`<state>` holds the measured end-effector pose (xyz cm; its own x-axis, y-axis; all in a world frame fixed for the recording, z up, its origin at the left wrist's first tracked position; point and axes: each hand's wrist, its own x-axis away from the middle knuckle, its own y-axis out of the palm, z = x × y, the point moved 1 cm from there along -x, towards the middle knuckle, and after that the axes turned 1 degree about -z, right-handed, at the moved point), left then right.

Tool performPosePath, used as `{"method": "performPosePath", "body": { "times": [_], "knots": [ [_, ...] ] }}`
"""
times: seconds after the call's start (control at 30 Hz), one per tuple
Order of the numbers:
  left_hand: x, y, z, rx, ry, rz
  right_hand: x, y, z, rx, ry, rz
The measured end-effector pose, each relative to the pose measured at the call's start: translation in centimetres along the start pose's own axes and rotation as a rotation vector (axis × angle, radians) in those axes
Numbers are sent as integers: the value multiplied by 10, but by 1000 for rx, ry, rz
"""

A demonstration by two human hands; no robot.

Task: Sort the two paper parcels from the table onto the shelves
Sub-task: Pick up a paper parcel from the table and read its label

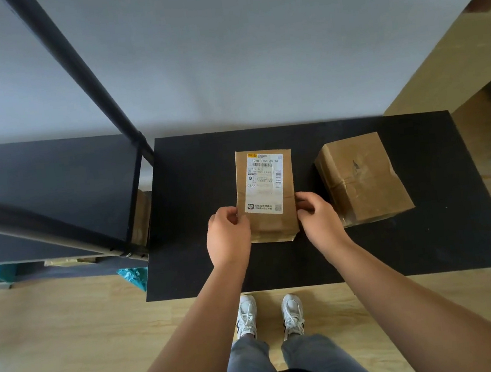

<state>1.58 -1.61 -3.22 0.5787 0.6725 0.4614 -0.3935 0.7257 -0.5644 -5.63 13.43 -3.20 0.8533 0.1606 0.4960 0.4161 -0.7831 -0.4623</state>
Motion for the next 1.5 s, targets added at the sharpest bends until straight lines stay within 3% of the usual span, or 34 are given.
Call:
{"method": "performPosePath", "body": {
  "times": [0.23,0.53,0.7,0.9,1.27,1.5],
  "knots": [
    [-10,-4,2,169,-46,-57,-3,2,1,-78,43,0],
    [-28,-7,10,170,-163,-382,-16,6,2,-101,159,-166],
    [-30,-10,17,195,-128,-438,-20,4,-4,-121,163,-123],
    [-12,-28,38,245,-43,-346,-9,-14,-29,-221,66,-68],
    [55,-92,81,321,298,-297,65,-67,-89,-500,-213,-21],
    [74,-121,105,445,382,-282,95,-84,-103,-567,-432,-17]
  ]
}}
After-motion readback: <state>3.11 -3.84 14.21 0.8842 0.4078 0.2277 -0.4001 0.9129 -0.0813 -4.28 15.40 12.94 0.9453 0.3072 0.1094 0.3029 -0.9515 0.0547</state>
